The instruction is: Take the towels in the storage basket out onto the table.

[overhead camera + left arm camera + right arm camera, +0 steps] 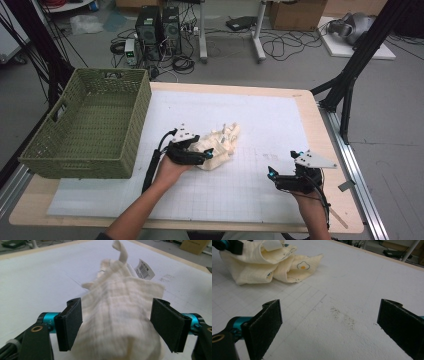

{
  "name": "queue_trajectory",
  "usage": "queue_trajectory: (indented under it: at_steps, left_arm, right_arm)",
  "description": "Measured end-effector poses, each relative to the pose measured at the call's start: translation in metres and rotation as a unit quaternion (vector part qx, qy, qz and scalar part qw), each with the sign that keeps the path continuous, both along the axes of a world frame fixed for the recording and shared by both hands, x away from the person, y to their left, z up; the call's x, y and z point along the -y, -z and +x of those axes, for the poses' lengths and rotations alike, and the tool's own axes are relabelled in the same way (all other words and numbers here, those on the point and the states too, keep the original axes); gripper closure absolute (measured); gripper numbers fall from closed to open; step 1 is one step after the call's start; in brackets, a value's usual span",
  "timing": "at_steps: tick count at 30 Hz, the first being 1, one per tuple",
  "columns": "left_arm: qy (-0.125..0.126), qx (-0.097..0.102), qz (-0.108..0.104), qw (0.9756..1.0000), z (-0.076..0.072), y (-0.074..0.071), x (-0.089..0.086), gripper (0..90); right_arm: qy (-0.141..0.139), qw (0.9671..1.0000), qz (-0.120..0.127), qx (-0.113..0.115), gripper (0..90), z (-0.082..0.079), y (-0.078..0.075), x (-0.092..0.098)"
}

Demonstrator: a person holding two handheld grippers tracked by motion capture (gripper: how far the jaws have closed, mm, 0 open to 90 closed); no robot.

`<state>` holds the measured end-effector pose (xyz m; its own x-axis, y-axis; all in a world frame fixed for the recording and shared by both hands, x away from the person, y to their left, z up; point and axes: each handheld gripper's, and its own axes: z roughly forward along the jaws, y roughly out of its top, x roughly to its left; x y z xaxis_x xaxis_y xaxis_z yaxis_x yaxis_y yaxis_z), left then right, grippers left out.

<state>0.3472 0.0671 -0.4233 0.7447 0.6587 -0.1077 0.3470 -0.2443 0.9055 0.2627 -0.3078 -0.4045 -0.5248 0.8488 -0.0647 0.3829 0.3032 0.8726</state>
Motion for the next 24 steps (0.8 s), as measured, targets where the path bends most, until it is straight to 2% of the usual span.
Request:
queue_trajectory:
  at_steps: [5,6,7,9,10,12,14,16,18,24]
  left_arm:
    - [-0.017,0.016,-0.017,0.9996,-0.011,-0.006,-0.037,22.4]
    - [-0.017,0.016,-0.017,0.9996,-0.011,-0.006,-0.037,22.0]
    - [-0.021,0.017,-0.018,0.9995,-0.014,-0.007,-0.051,21.3]
    - [-0.031,0.023,-0.025,0.9989,-0.017,-0.007,-0.062,19.1]
    - [-0.031,0.023,-0.025,0.9989,-0.017,-0.007,-0.062,18.1]
    - [-0.042,0.026,-0.036,0.9981,-0.019,-0.004,-0.076,18.1]
    - [-0.044,0.024,-0.036,0.9981,-0.019,-0.004,-0.079,18.2]
    - [-0.048,0.034,-0.048,0.9971,-0.020,-0.004,-0.085,18.2]
    - [-0.049,0.040,-0.049,0.9968,-0.021,-0.004,-0.087,18.2]
    - [-0.052,0.037,-0.049,0.9967,-0.021,-0.004,-0.088,18.4]
  right_arm:
    - [-0.004,1.0000,0.000,-0.002,5.0,0.001,0.000,-0.003]
    - [-0.005,1.0000,-0.001,-0.001,5.0,0.001,0.001,-0.003]
    - [-0.006,1.0000,-0.002,-0.001,5.0,0.002,0.001,-0.004]
    - [-0.009,0.9999,-0.005,-0.003,5.0,0.002,0.001,-0.006]
    - [-0.010,0.9999,-0.005,-0.003,5.0,0.002,0.001,-0.007]
    - [-0.010,0.9999,-0.005,-0.005,5.0,0.003,0.001,-0.008]
    - [-0.008,0.9999,-0.005,-0.006,4.9,0.004,0.002,-0.008]
    - [-0.005,0.9999,0.000,-0.009,4.9,0.005,0.003,-0.008]
    - [-0.004,0.9999,0.003,-0.013,4.9,0.006,0.004,-0.008]
    - [0.002,0.9998,0.003,-0.020,4.9,0.010,0.006,-0.007]
